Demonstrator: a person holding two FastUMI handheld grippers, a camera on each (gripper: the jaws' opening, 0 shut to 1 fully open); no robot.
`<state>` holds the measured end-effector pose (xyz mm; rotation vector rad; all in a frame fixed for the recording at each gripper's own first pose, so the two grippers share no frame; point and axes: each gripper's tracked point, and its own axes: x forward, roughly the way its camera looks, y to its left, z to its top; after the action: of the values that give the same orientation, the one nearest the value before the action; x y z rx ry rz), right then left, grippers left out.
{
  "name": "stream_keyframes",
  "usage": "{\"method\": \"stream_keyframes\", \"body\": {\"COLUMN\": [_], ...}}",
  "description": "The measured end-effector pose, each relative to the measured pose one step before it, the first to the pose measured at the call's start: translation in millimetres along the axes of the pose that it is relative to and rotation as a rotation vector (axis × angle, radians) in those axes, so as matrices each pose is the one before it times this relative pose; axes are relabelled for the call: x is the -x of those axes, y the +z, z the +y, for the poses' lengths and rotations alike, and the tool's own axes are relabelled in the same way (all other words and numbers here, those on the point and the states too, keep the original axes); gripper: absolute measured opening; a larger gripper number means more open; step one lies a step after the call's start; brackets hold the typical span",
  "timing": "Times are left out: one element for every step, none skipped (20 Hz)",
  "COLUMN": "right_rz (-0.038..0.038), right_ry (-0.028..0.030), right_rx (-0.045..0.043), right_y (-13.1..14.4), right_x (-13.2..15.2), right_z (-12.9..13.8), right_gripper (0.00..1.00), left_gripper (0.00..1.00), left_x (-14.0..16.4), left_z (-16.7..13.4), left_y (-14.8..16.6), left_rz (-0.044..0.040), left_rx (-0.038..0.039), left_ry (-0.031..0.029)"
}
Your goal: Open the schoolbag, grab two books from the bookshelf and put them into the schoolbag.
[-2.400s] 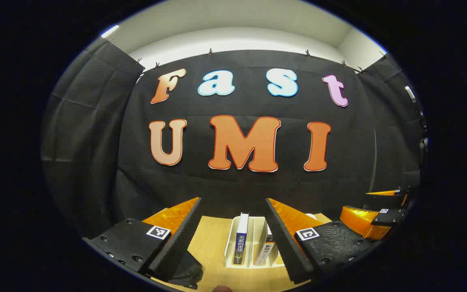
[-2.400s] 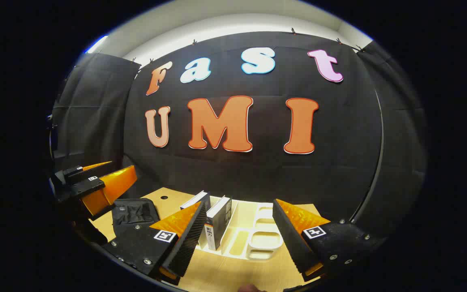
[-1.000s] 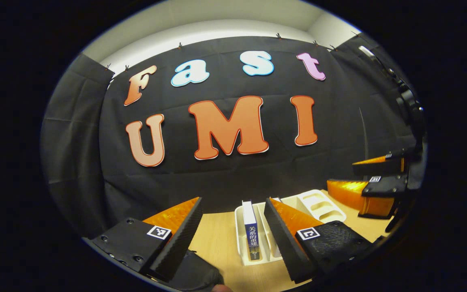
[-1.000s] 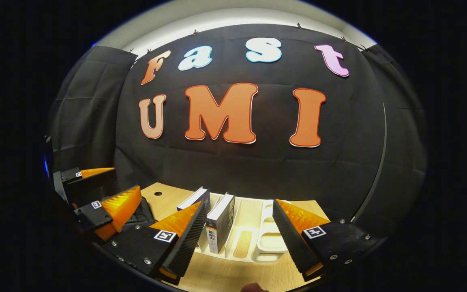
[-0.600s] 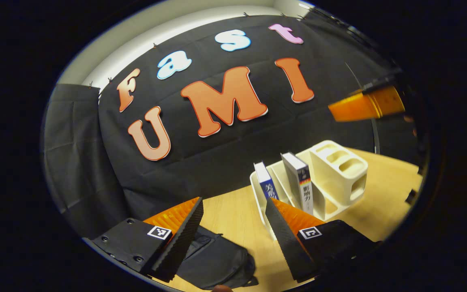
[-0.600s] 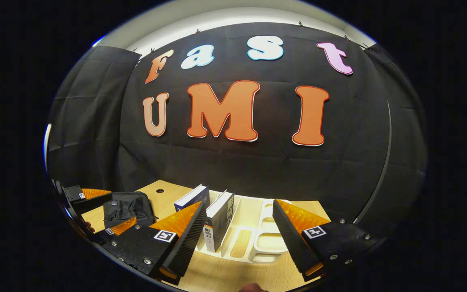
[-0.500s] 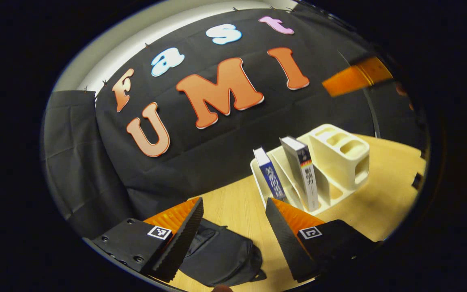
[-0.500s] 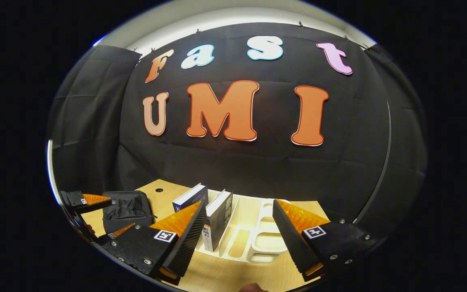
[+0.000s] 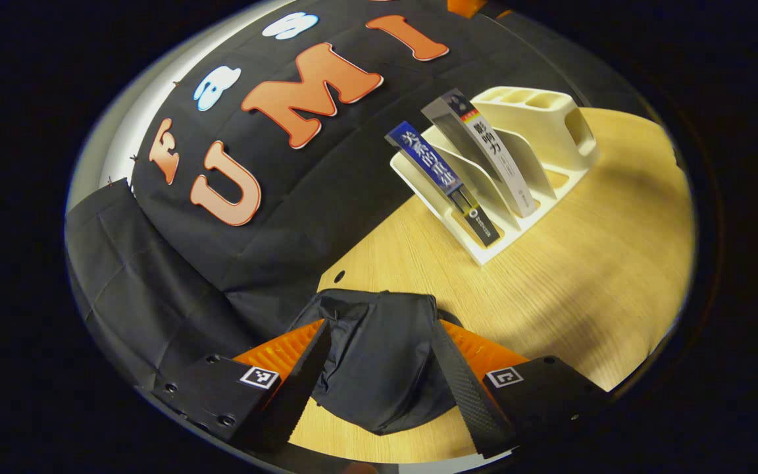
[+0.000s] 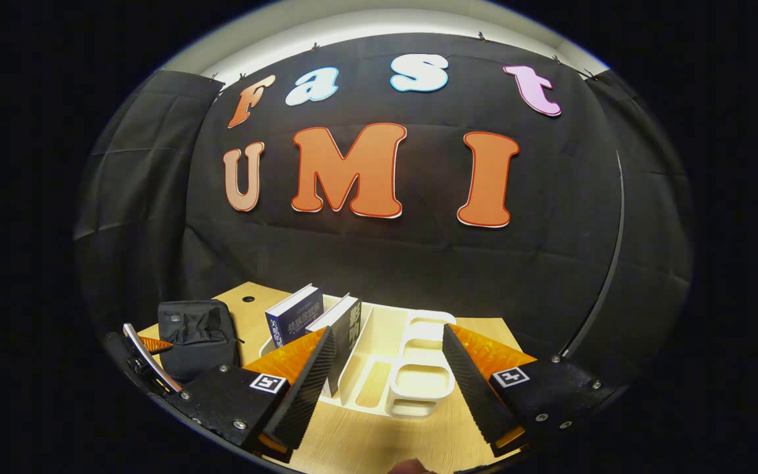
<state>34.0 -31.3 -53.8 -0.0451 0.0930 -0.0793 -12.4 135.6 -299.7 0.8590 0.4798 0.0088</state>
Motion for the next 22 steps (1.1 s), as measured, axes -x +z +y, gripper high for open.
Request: {"method": "stream_keyframes", "body": {"right_rz": [0.00386, 0.00234, 0.00096, -0.00045, -0.00173, -0.00070, -0.00090, 0.00074, -0.00035, -0.00035, -0.00179, -0.00077, 0.00151, 0.00270, 0.00237, 0.00327, 0.00420, 0.00316, 0.00423, -0.00037, -0.00215, -0.00289], "right_ry": [-0.00404, -0.00131, 0.00067, -0.00064, 0.00107, -0.00111, 0.00142, -0.00046, 0.00382, 0.00231, 0.00089, 0.00061, 0.00054, 0.00267, 0.00034, 0.00181, -0.00141, 0.00351, -0.00057, 0.00021, -0.00035, 0.00107], "right_rx": [0.00286, 0.00005, -0.00076, 0.00066, 0.00175, 0.00381, 0.00249, 0.00211, 0.00087, 0.00339, 0.00367, 0.00505, 0.00467, 0.00210, 0.00096, 0.00024, 0.00153, 0.00168, 0.00425, 0.00348, 0.00131, -0.00172], "right_y": [-0.80, -1.22, -1.20, -0.26, -1.52, -0.64, -0.99, -0.21, -0.85, -0.89, -0.66, -0.28, -1.69, -1.27, -1.54, -2.36, -0.96, -0.68, -0.46, 0.44, 2.47, 1.82], "right_x": [0.89, 0.92, 1.74, 0.77, 1.54, 1.41, 0.01, -0.52, 0.57, -0.27, -0.01, -0.67, -0.22, 0.09, 0.54, -0.11, -1.11, -1.10, 0.10, -0.44, 0.75, -0.14], "right_z": [-1.45, -1.01, -1.16, -1.87, -0.99, -3.39, -1.19, -1.99, -2.06, -1.41, -2.98, -1.87, -2.48, -1.93, -2.16, -2.29, -1.87, -0.32, -0.96, -0.96, -0.49, -0.24], "right_gripper": [0.98, 0.98, 0.98, 0.98, 0.98, 0.98, 0.98, 0.98, 0.98, 0.98, 0.98, 0.98, 0.98, 0.98, 0.98, 0.98, 0.98, 0.98, 0.98, 0.98, 0.98, 0.98], "left_gripper": [0.99, 0.98, 0.99, 0.98, 0.99, 0.98, 0.98, 0.98, 0.99, 0.98, 0.98, 0.98, 0.98, 0.98, 0.98, 0.98, 0.98, 0.98, 0.98, 0.97, 0.97, 0.97], "left_x": [-2.63, -1.58, -4.37, -3.57, -4.63, -4.90, -2.90, -5.22, -1.95, -2.69, -1.54, -3.84, -1.93, -2.58, -3.05, -4.19, -4.35, -5.21, -3.94, -5.77, -7.96, -5.61], "left_z": [-2.96, -1.13, -2.24, -0.94, -0.67, -0.70, -0.92, -2.61, -0.71, -1.04, 0.13, -0.34, 0.17, -1.87, 2.20, -0.43, 0.24, 3.98, 3.61, 2.50, -0.04, -0.60], "left_y": [-7.95, -7.32, -7.12, -6.47, -6.32, -4.96, -6.61, -4.87, -4.63, -1.49, -3.83, -1.24, -2.49, -1.23, -1.65, 0.77, -0.77, 1.98, 2.86, 2.22, 0.57, 0.24], "left_rz": [0.01427, 0.01850, 0.01893, 0.01926, 0.01649, 0.01659, 0.01981, 0.01282, 0.00760, 0.00679, 0.01122, 0.00651, 0.00967, 0.00977, 0.00913, 0.00232, 0.00519, -0.00041, -0.00999, 0.00221, 0.00134, 0.00570], "left_rx": [-0.01302, -0.01201, -0.00710, -0.00777, -0.00943, -0.01322, -0.01363, -0.01079, -0.00820, -0.00676, -0.00700, -0.00473, -0.00625, -0.01200, -0.01497, -0.00617, -0.00786, -0.00970, -0.01158, -0.01348, -0.00923, -0.01308], "left_ry": [-0.00390, 0.00370, 0.00179, 0.00520, 0.00598, 0.00787, 0.00247, 0.00296, 0.00807, 0.00959, 0.01078, 0.01252, 0.01292, 0.00831, 0.02092, 0.01468, 0.01342, 0.02169, 0.02581, 0.00955, -0.00016, 0.00153]}}
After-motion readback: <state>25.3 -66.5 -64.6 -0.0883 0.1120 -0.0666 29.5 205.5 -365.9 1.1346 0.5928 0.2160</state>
